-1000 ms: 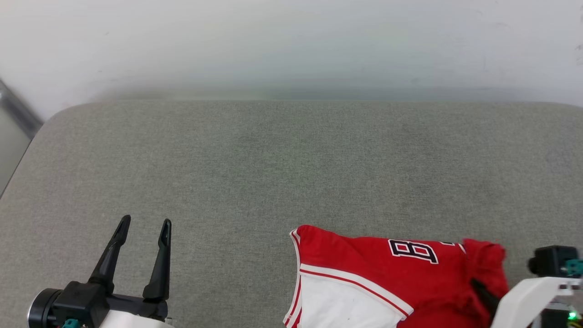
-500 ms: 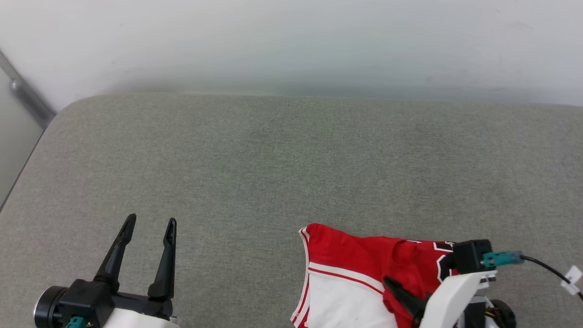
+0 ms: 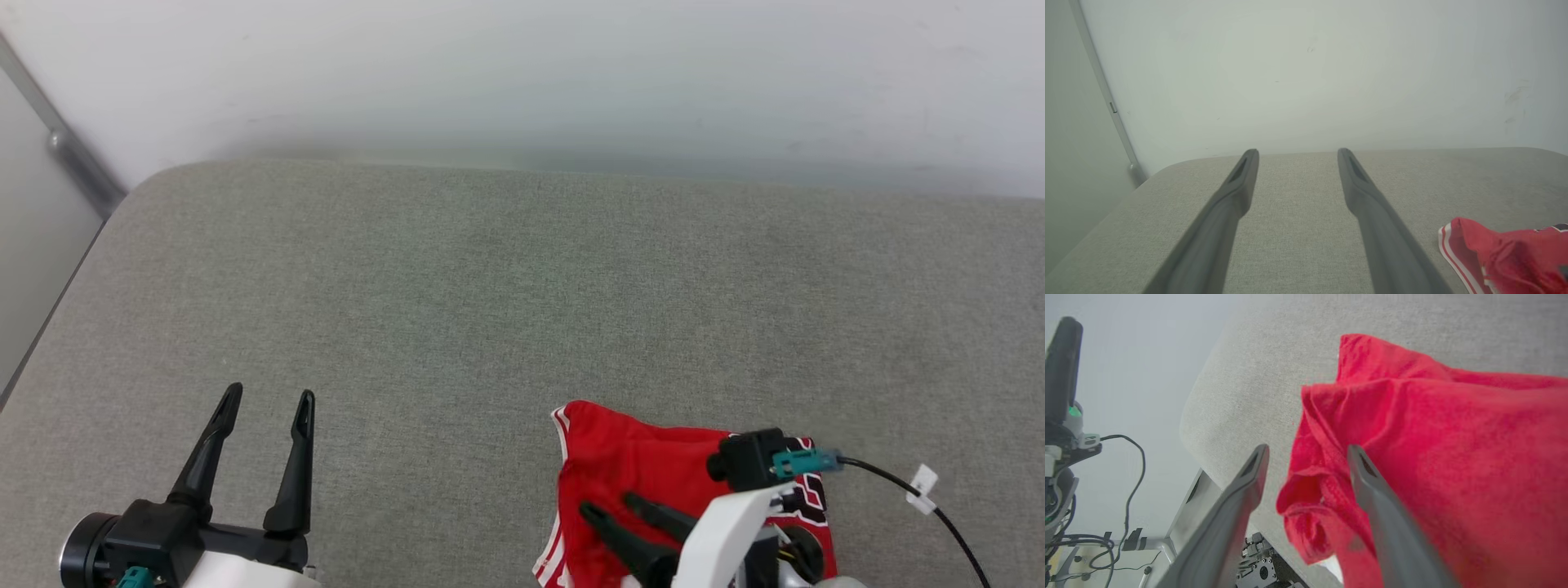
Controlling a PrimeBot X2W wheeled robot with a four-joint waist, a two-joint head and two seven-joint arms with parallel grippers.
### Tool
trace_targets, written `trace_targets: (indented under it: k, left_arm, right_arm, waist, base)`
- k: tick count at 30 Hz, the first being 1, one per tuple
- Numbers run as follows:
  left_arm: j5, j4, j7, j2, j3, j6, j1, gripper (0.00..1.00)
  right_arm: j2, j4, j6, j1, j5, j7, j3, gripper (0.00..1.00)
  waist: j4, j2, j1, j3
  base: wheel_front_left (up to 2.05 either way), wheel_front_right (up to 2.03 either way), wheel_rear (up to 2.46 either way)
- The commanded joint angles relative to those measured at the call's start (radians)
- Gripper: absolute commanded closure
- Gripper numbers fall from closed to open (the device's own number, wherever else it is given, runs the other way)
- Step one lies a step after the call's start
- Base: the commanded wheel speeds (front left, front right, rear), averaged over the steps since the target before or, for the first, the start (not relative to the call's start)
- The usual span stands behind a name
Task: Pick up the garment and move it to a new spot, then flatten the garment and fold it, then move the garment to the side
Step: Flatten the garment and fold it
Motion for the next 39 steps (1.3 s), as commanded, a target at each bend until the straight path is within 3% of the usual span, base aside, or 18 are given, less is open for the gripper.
trace_targets:
  k: [1, 8, 11, 20, 24, 32, 39]
  left_arm:
    - [-0.002, 0.0, -0.005, -0.001, 0.004, -0.001, 0.003, 0.0]
    - [0.0, 0.0, -0.005, -0.002, 0.003, -0.001, 0.001, 0.0]
    - [0.0, -0.002, -0.005, -0.004, 0.002, -0.001, 0.005, 0.0]
    - [-0.003, -0.008, -0.005, -0.011, -0.003, -0.001, -0.006, 0.0]
    - [-0.006, -0.011, -0.005, -0.016, -0.006, -0.001, -0.008, 0.0]
    - [-0.012, -0.019, -0.005, -0.023, -0.016, -0.001, 0.004, 0.0]
    - [-0.025, -0.028, -0.005, -0.029, -0.018, -0.001, 0.014, 0.0]
  right_arm:
    - [0.003, -0.011, 0.0, -0.025, 0.026, -0.015, 0.027, 0.0]
    - [0.002, -0.027, 0.0, -0.062, -0.001, -0.039, 0.027, 0.0]
    - [0.0, -0.043, 0.0, -0.094, -0.088, -0.06, -0.006, 0.0]
    - [-0.173, -0.071, 0.0, -0.194, -0.399, -0.298, -0.105, 0.0]
    - [-0.195, -0.084, 0.0, -0.176, -0.457, -0.396, -0.198, 0.0]
    - [-0.15, -0.141, 0.0, -0.062, -0.493, -0.538, -0.346, 0.0]
    - [-0.09, -0.177, 0.0, 0.026, -0.496, -0.623, -0.386, 0.0]
  waist:
    - [-0.001, -0.0001, 0.0, 0.0]
    - [-0.013, -0.0001, 0.0, -0.005]
    - [-0.024, -0.0001, 0.0, -0.007]
    - [-0.066, -0.0001, 0.0, -0.004]
    - [-0.079, -0.0001, 0.0, -0.003]
    - [-0.089, -0.0001, 0.0, -0.006]
    - [-0.093, -0.0001, 0.0, -0.005]
  base:
    - [0.0, 0.0, 0.0]
    - [0.0, 0.0, 0.0]
    - [0.0, 0.0, 0.0]
    - [0.0, 0.0, 0.0]
    - [0.0, 0.0, 0.0]
    - [0.0, 0.0, 0.0]
    - [0.0, 0.0, 0.0]
